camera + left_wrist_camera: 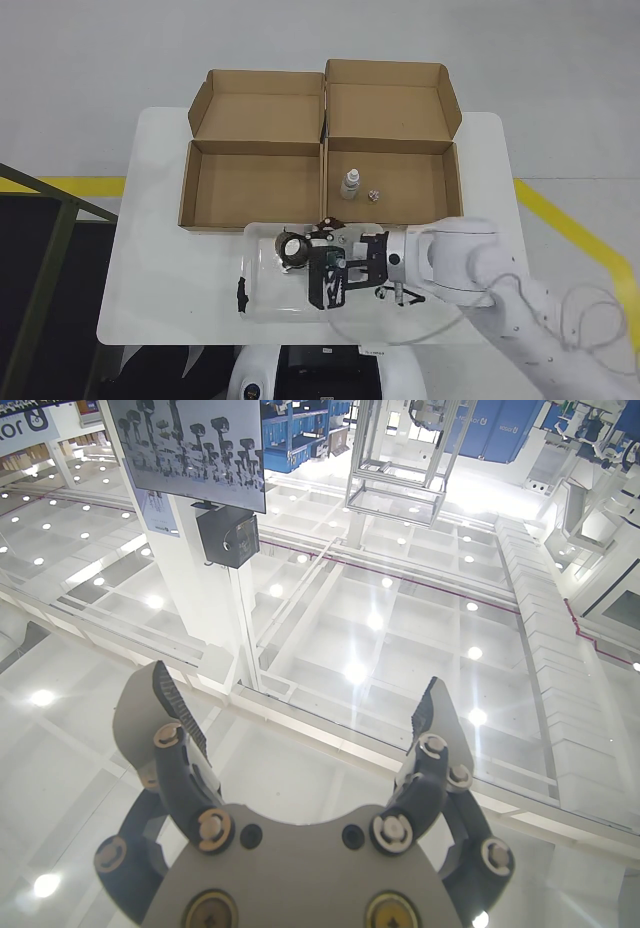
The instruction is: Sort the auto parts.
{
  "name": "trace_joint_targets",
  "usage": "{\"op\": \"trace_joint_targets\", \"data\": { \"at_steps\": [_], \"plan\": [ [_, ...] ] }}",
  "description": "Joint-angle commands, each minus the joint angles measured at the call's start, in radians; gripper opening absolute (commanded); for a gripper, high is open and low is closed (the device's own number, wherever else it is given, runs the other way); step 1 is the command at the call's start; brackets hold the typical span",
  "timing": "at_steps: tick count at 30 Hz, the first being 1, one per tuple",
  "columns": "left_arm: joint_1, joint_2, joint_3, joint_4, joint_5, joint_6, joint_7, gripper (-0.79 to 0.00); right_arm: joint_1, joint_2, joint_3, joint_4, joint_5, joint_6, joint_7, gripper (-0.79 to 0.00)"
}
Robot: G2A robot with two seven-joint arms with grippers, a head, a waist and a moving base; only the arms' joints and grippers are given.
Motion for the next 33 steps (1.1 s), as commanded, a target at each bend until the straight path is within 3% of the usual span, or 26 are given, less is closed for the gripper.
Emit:
{"op": "trace_joint_targets", "data": {
  "at_steps": [1, 18, 26, 33],
  "plan": [
    [0.000, 0.000, 0.000, 0.000, 0.000, 0.000, 0.000, 0.000, -0.002, 0.002, 0.017, -0.009, 0.006, 0.004, -0.012, -0.785],
    [0.000, 0.000, 0.000, 0.000, 0.000, 0.000, 0.000, 0.000, -0.022, 0.020, 0.181, -0.009, 0.118, -0.023, -0.160, -0.785],
    [0.000, 0.000, 0.000, 0.000, 0.000, 0.000, 0.000, 0.000, -0.027, 0.024, 0.190, 0.006, 0.143, -0.043, -0.169, -0.785],
    [0.000, 0.000, 0.000, 0.000, 0.000, 0.000, 0.000, 0.000, 0.013, 0.016, 0.124, 0.099, 0.154, -0.047, -0.155, -0.785]
  ]
}}
